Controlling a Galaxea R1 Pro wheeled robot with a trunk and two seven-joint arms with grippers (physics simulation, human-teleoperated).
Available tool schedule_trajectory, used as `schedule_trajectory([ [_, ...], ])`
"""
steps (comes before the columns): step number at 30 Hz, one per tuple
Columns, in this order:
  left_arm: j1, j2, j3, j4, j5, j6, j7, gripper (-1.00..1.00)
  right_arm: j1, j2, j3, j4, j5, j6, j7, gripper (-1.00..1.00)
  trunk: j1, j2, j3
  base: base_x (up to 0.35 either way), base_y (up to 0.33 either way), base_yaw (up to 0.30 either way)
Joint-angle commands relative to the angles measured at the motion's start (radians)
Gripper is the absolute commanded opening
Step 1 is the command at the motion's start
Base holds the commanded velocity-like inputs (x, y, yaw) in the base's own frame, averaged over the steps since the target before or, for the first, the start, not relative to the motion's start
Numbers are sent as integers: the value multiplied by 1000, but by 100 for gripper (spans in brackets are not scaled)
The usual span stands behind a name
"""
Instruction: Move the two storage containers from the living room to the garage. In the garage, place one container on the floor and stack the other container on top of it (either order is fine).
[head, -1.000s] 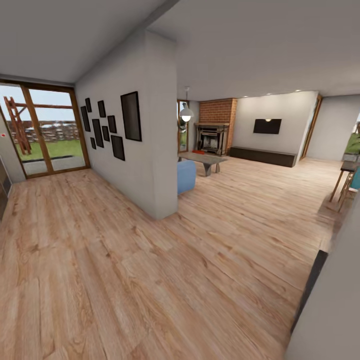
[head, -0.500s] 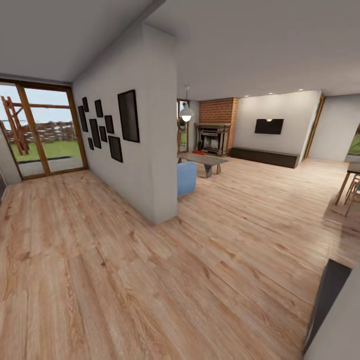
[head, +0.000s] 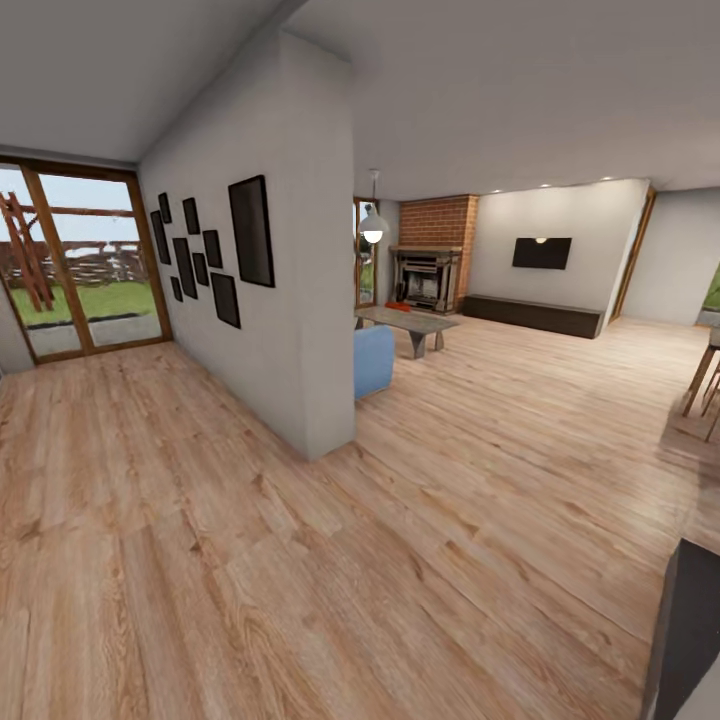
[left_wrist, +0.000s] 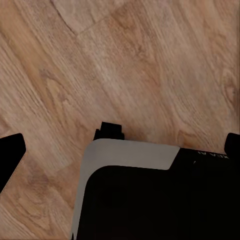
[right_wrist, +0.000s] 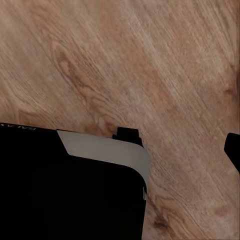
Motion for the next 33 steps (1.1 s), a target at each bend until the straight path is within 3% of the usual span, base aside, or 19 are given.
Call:
schedule_trajectory([
  [1, 0, 0, -2, 0, 9, 2, -4, 100, -1, 0, 8, 3, -12, -6, 4, 100, 1, -1, -1, 321, 0, 0],
  [23, 0, 0, -2, 0, 9, 2, -4, 100, -2, 0, 6, 3, -14, -4, 4, 100, 1, -1, -1, 321, 0, -2],
  [33, 0, 0, -2, 0, 9, 2, -4, 100, -2, 0, 5, 3, -15, -4, 3, 100, 1, -1, -1, 321, 0, -202],
])
